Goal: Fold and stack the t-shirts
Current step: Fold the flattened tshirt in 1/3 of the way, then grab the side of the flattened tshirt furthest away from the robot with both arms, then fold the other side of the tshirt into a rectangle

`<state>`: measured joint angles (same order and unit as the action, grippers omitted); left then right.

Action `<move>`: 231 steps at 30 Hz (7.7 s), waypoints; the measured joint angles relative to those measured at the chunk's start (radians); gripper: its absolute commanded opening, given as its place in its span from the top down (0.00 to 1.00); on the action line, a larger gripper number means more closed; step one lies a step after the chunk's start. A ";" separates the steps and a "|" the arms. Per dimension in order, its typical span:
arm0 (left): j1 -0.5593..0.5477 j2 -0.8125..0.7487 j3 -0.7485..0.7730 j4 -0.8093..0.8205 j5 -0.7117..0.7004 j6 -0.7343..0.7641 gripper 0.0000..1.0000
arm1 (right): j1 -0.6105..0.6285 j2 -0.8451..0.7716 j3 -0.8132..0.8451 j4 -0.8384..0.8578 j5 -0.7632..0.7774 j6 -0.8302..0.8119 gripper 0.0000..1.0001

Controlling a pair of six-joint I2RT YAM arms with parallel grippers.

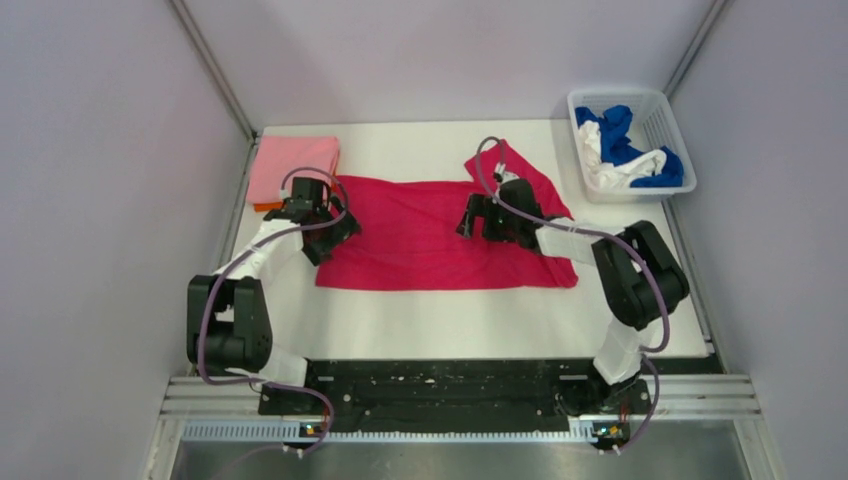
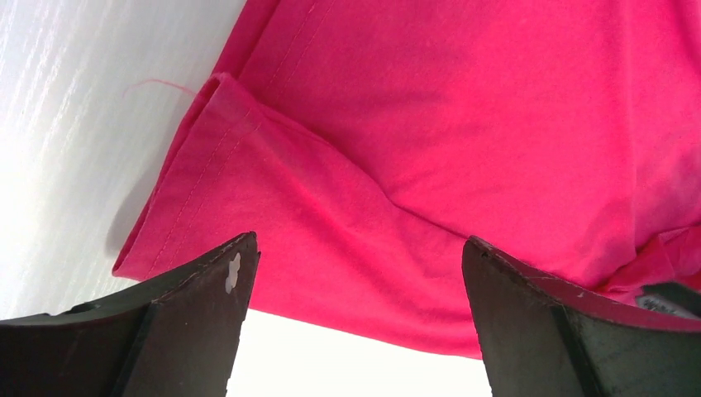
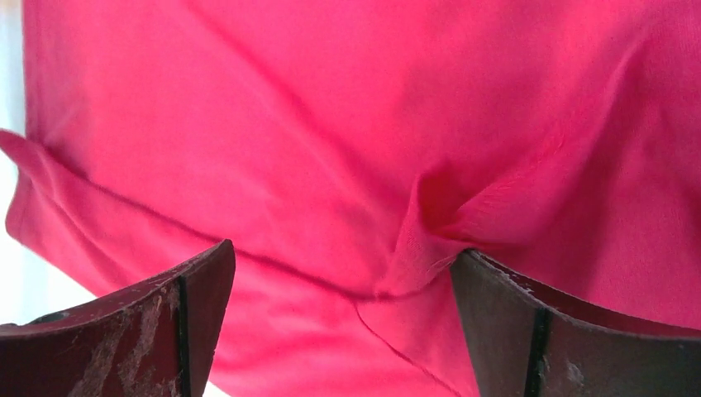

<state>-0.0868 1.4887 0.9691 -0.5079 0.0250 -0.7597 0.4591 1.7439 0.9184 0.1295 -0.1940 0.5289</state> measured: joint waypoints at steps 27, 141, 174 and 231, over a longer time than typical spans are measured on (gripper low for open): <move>-0.046 0.340 0.231 -0.011 -0.026 -0.008 0.01 | 0.010 -0.209 -0.199 -0.123 0.349 0.007 0.01; -0.066 0.483 0.548 -0.348 -0.246 -0.015 1.00 | -0.143 0.629 0.973 -0.422 0.480 -0.355 0.34; -0.081 0.378 0.456 -0.332 -0.223 -0.023 1.00 | -0.143 0.314 0.523 -0.316 0.484 -0.365 1.00; -0.150 -0.185 -0.140 -0.245 -0.230 -0.048 0.85 | -0.042 -1.085 -0.419 -0.754 0.347 0.113 0.76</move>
<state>-0.2363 1.3037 0.8295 -0.7525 -0.2054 -0.8078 0.4168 0.6586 0.4992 -0.6247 0.1532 0.6418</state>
